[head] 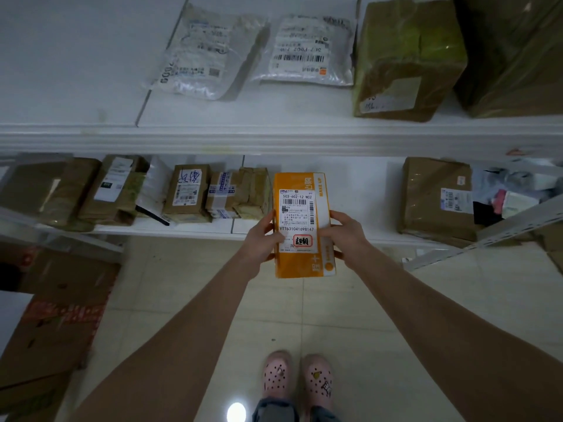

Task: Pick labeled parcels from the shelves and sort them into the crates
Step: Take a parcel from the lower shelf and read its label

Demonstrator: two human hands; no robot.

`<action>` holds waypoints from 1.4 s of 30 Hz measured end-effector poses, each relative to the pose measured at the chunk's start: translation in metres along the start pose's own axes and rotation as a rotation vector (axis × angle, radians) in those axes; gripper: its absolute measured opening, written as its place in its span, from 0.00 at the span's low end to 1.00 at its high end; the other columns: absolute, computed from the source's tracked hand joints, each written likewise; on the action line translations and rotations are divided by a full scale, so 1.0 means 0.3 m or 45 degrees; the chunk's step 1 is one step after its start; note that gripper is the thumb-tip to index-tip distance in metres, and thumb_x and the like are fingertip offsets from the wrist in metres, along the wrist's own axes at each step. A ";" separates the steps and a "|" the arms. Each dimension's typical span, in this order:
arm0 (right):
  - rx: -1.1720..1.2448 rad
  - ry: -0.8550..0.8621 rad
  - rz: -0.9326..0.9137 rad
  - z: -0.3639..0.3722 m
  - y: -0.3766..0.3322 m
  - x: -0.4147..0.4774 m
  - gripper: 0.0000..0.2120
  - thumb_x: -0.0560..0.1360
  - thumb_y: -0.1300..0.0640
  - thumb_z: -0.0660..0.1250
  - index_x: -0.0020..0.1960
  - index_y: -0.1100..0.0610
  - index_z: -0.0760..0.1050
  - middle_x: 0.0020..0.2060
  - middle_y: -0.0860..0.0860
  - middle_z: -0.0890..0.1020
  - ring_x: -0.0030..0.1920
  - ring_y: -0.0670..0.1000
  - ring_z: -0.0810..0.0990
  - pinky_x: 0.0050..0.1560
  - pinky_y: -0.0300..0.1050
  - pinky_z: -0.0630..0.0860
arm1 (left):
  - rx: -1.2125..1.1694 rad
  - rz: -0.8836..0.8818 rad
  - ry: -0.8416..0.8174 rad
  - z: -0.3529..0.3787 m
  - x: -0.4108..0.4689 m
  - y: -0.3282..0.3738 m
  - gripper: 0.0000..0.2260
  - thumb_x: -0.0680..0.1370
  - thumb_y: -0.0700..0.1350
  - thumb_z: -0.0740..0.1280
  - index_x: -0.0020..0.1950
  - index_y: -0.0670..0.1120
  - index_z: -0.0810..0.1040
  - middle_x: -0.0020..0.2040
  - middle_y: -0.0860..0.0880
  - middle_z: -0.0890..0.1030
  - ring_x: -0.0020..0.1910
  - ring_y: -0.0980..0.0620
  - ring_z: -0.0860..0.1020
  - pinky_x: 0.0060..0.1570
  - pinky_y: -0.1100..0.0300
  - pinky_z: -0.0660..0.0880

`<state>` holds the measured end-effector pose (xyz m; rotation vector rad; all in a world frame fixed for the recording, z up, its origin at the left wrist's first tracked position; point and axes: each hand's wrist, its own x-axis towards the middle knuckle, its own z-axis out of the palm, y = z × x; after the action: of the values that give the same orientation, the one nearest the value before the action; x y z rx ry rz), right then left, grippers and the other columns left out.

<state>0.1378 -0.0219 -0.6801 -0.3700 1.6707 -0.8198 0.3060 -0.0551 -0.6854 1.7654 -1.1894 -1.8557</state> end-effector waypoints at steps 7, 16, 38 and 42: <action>-0.222 -0.062 -0.149 0.073 -0.059 -0.121 0.30 0.70 0.67 0.71 0.69 0.52 0.69 0.53 0.55 0.82 0.52 0.56 0.81 0.57 0.56 0.77 | -0.060 0.012 0.066 -0.084 -0.163 0.047 0.31 0.76 0.35 0.63 0.74 0.59 0.63 0.61 0.51 0.78 0.57 0.48 0.78 0.58 0.42 0.74; -0.436 -0.323 -0.251 0.360 -0.119 -0.311 0.31 0.71 0.65 0.72 0.70 0.53 0.67 0.59 0.54 0.80 0.50 0.54 0.80 0.51 0.52 0.77 | -0.272 0.040 0.281 -0.335 -0.423 -0.013 0.30 0.77 0.34 0.59 0.73 0.60 0.63 0.64 0.52 0.77 0.58 0.49 0.77 0.47 0.51 0.76; -1.019 -0.814 -0.500 1.686 0.125 -0.944 0.33 0.70 0.65 0.72 0.72 0.52 0.64 0.58 0.54 0.80 0.52 0.54 0.81 0.52 0.53 0.79 | -0.740 0.035 0.853 -1.445 -1.081 -0.545 0.34 0.75 0.31 0.63 0.75 0.58 0.61 0.61 0.51 0.78 0.58 0.49 0.77 0.56 0.46 0.76; -1.052 -0.909 -0.525 1.957 0.240 -1.066 0.34 0.70 0.64 0.72 0.72 0.53 0.63 0.59 0.54 0.79 0.50 0.53 0.80 0.48 0.50 0.79 | -0.802 0.064 1.003 -1.661 -1.211 -0.697 0.34 0.75 0.29 0.63 0.76 0.54 0.59 0.60 0.50 0.76 0.54 0.49 0.78 0.45 0.56 0.79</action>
<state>0.7925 0.0454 -0.5422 -1.4325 1.1765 -0.1716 0.9036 0.1607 -0.5421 1.7614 -0.2985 -1.1056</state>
